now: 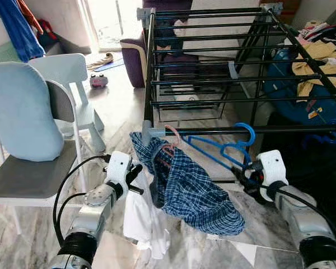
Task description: Hang hanger
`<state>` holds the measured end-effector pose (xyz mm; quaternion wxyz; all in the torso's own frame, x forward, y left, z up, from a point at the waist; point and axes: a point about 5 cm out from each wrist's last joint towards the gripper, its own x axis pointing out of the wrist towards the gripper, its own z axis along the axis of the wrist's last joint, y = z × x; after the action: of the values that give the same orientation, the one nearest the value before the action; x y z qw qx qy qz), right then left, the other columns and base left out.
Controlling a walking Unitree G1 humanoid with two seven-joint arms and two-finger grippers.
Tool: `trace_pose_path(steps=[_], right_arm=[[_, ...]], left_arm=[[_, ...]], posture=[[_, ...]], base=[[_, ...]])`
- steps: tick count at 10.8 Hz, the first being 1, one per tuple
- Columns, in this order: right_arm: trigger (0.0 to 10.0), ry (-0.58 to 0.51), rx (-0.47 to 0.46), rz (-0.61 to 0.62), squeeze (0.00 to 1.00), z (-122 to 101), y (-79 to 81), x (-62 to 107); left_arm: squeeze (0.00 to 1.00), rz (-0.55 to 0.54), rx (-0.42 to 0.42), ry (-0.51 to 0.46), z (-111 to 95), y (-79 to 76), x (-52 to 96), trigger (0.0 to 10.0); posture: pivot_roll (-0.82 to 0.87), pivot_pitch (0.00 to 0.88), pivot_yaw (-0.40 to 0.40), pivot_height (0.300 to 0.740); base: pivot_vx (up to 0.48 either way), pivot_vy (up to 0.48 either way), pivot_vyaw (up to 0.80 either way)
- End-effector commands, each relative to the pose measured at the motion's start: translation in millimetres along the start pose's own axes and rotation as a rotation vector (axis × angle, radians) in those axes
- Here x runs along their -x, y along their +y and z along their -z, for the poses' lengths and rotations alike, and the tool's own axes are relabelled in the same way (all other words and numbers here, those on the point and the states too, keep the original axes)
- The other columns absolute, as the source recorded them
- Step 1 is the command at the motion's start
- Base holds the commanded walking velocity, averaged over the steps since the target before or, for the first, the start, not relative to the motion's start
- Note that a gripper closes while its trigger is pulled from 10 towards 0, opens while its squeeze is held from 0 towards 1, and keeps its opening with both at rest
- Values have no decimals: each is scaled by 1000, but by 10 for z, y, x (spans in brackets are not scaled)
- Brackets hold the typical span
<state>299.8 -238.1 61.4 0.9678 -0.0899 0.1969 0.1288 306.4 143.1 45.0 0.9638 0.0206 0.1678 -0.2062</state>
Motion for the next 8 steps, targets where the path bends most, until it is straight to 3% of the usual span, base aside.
trace_pose_path(steps=[1,2,3,8], right_arm=[[10000,20,47,-40,0,-1,-10,24],[3686,26,57,-78,0,-20,-37,44],[0,23,62,-73,0,-44,-73,48],[0,12,66,-138,0,-118,-103,55]], left_arm=[[0,6,-25,-17,-103,32,-30,10000],[0,7,-26,-15,-103,34,-32,10000],[0,7,-26,-14,-103,34,-34,10000],[0,11,-30,-8,-95,27,-39,10000]], posture=[[-142,0,55,740],[-144,0,55,740],[-145,0,55,740],[-146,0,54,740]], base=[[0,0,0],[0,0,0],[0,0,0],[0,0,0]])
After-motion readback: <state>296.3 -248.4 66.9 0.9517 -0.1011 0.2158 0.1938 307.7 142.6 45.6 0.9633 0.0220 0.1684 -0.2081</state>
